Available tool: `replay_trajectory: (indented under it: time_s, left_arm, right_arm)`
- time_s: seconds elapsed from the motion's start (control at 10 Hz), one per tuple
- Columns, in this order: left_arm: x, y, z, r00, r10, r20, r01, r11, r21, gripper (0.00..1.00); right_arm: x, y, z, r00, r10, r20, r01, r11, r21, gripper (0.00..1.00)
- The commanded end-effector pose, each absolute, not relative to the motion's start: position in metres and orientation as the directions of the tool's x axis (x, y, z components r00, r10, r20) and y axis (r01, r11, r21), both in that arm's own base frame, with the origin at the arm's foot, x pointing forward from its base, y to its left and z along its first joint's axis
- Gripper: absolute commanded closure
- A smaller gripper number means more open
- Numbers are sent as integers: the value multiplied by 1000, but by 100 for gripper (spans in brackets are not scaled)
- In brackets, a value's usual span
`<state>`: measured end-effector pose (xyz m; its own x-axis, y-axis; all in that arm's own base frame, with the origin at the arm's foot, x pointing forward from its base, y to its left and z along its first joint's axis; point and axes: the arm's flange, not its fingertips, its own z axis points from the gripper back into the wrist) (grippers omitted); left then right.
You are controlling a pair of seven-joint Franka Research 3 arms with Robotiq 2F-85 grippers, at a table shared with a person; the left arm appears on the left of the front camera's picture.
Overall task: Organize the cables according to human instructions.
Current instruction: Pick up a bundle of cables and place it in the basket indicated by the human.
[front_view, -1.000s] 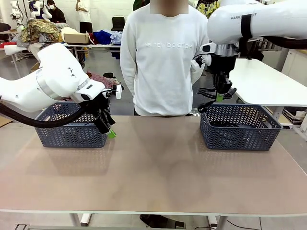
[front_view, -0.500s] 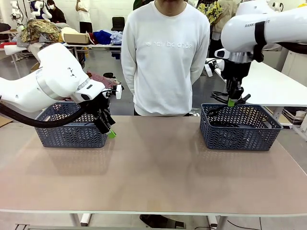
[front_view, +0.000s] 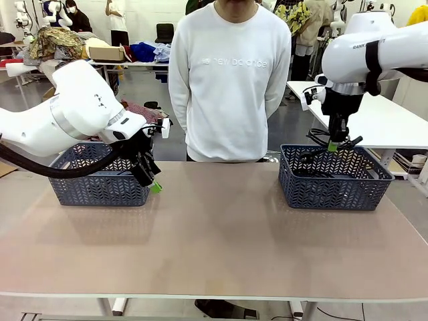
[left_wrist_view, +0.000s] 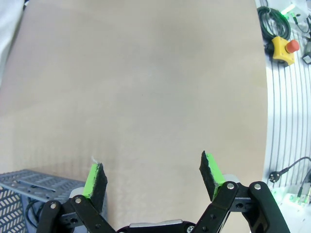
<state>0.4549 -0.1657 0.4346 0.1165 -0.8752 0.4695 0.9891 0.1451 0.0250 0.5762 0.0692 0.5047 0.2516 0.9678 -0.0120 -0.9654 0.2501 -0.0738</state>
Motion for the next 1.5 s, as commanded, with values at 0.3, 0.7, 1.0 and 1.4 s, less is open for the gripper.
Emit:
replay_trajectory:
  time_s: [0.3,0.7,1.0,1.4]
  left_arm:
    - [456,-165,436,118,-875,470,989,146,25,0]
    - [456,-165,436,118,-875,470,989,146,25,0]
    - [456,-165,436,118,-875,470,989,146,25,0]
    - [456,-165,436,118,-875,470,989,146,25,0]
  right_arm:
    - [592,61,472,303,953,21,-948,303,-97,100]
    - [603,62,449,293,956,23,-953,293,-78,100]
    - [605,64,442,297,954,38,-951,299,-75,54]
    - [604,66,453,296,954,53,-953,299,-57,14]
